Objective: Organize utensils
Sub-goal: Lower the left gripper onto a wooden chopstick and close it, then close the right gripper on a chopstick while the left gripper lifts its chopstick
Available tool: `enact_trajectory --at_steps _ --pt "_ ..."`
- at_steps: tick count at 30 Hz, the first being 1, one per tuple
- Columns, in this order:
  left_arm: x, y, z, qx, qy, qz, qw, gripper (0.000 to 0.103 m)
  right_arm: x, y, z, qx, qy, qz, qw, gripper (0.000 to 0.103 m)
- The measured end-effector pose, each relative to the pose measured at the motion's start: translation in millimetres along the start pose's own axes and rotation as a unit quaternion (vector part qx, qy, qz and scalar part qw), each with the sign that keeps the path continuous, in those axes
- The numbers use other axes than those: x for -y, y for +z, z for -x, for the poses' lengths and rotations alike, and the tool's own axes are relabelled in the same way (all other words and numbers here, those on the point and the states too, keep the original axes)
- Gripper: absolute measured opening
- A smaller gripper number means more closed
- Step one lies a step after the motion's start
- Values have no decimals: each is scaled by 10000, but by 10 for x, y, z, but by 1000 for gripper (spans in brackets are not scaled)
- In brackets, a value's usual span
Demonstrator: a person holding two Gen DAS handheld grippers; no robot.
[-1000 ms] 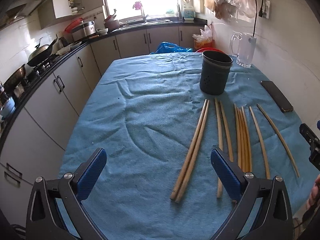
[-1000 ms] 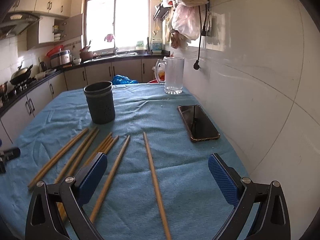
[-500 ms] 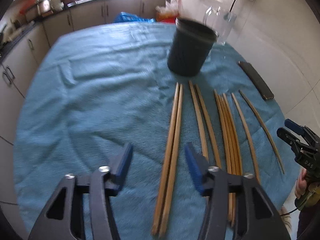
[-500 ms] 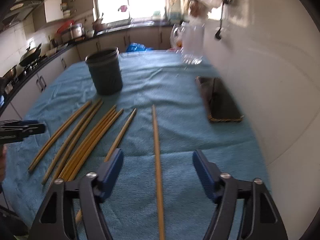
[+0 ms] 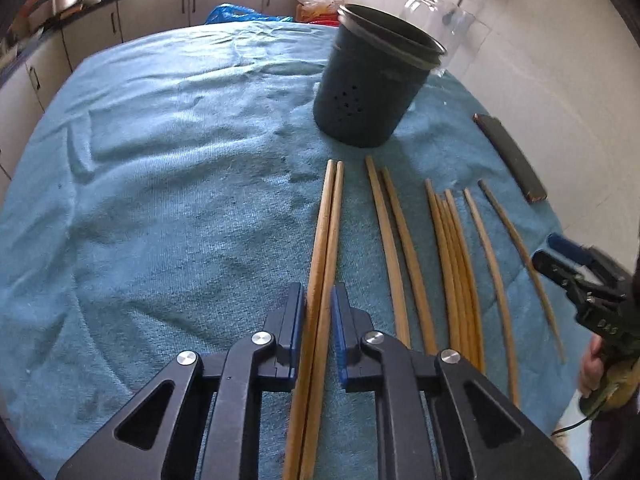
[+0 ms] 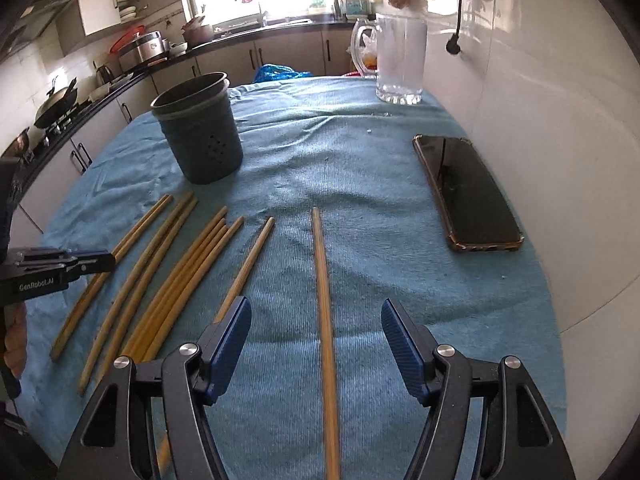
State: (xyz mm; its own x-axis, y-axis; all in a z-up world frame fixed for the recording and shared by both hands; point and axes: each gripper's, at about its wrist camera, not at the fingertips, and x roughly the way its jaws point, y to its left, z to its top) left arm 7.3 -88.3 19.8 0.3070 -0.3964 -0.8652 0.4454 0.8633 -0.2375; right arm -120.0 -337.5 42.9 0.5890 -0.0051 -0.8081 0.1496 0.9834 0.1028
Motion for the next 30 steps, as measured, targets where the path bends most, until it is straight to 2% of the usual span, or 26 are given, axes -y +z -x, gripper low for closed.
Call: enact_trajectory --at_steps 8,13,17,23,28,30 --pt "-164 -47 41 118 -371 318 9987 13 17 10 -156 -149 134 -139 9997 72" --pt "-173 -58 45 149 -410 319 9985 13 24 -24 -228 -229 159 -207 9994 72" --pt "-121 -18 0 114 -230 233 9994 13 54 -26 -234 -254 108 -226 9994 72" --pt "-134 55 -25 -46 -15 397 9992 7 90 -3 -235 -307 76 -211 9993 66" --pt "43 115 -80 -116 552 60 9984 10 80 42 -291 -347 -29 -26 9994 64" --pt "136 177 -114 -157 846 -142 9962 10 59 94 -333 -407 -61 100 9991 59"
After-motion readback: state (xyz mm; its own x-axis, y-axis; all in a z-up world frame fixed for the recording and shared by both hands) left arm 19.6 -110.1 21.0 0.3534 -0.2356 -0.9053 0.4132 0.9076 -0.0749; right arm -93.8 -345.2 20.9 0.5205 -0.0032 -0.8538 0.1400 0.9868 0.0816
